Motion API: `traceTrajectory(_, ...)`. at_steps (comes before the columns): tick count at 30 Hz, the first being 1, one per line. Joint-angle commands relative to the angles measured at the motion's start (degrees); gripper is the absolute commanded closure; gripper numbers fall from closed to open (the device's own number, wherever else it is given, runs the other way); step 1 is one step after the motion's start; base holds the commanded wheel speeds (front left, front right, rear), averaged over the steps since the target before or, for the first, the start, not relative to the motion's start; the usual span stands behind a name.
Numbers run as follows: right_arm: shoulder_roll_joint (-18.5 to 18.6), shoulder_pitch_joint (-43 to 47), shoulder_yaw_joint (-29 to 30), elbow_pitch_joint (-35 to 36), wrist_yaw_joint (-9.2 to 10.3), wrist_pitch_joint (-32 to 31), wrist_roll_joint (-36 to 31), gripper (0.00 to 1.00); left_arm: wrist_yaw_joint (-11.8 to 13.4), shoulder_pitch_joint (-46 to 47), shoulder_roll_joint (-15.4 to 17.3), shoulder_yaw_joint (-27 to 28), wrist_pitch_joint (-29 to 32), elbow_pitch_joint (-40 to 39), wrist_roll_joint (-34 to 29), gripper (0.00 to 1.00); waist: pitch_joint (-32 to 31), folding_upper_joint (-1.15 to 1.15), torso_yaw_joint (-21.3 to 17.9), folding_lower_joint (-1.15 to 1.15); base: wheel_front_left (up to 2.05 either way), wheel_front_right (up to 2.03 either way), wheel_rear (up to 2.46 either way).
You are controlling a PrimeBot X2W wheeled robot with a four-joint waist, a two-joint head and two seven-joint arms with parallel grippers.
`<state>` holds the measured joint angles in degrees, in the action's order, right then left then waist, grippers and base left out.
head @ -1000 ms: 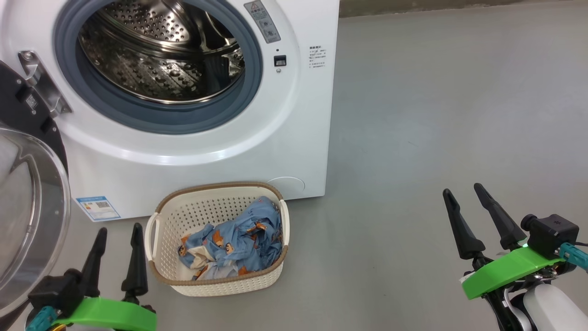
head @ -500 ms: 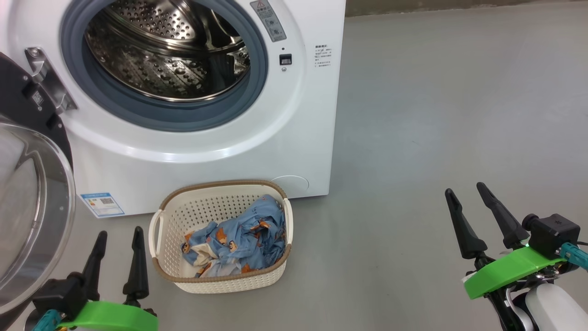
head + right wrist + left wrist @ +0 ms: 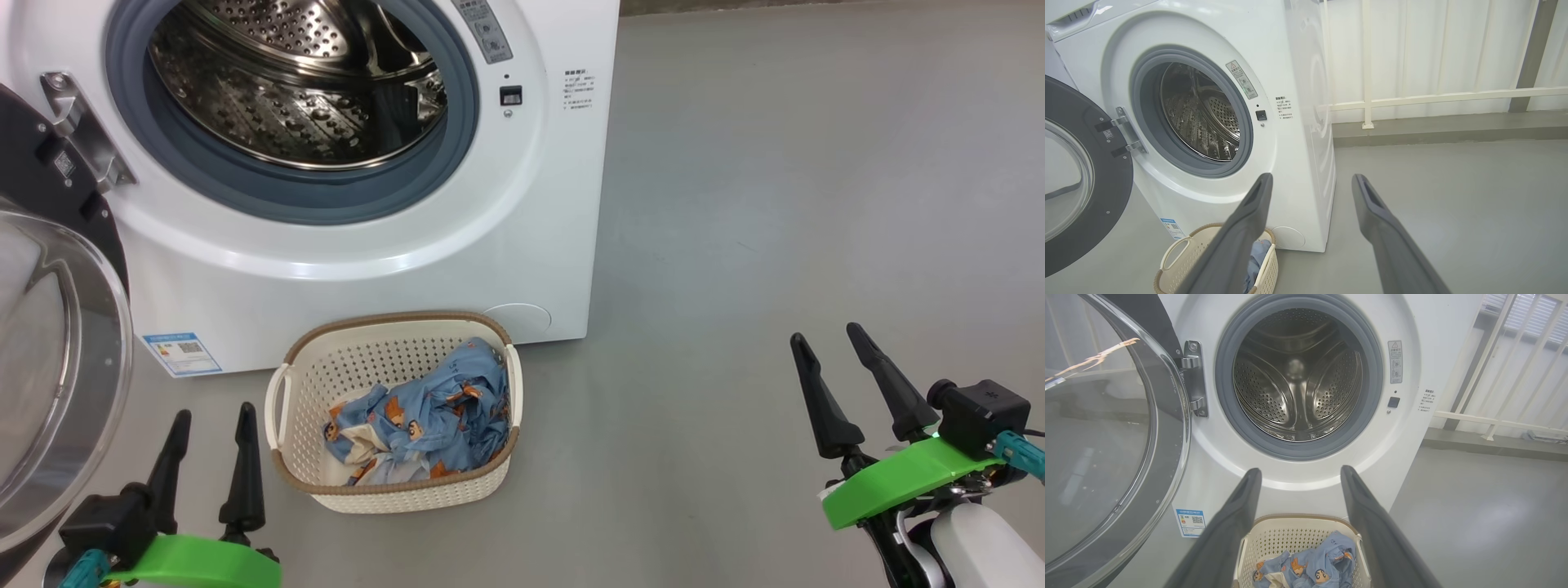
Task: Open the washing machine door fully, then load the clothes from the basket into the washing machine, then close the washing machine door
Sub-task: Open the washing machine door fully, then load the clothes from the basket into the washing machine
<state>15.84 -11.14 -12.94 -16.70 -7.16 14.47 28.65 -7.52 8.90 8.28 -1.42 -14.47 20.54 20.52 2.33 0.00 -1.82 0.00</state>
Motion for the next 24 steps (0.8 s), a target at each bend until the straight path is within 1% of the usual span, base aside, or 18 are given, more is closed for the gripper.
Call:
traceTrajectory(1,0.5,-0.2,-0.7,1.2,-0.33,0.5,-0.3,0.0,0.1,1.2,1.5,1.9,-0.5,-1.5,-0.8,0.0,0.0,0.0,0.0,0.0,0.0,0.0,0.0)
traceTrajectory(17,0.6,0.0,-0.6,1.3,-0.33,0.5,-0.1,0.0,0.0,1.4,1.8,1.1,-0.5,-0.7,-0.8,0.0,-0.2,0.0,0.3,0.0,0.01,-0.01,0.0)
traceTrajectory(24,0.6,-0.1,-0.5,1.2,-0.33,0.5,0.0,0.0,0.0,1.7,1.9,1.2,-0.5,-0.7,-0.8,0.0,-0.2,0.0,0.5,0.0,0.67,-0.67,0.0)
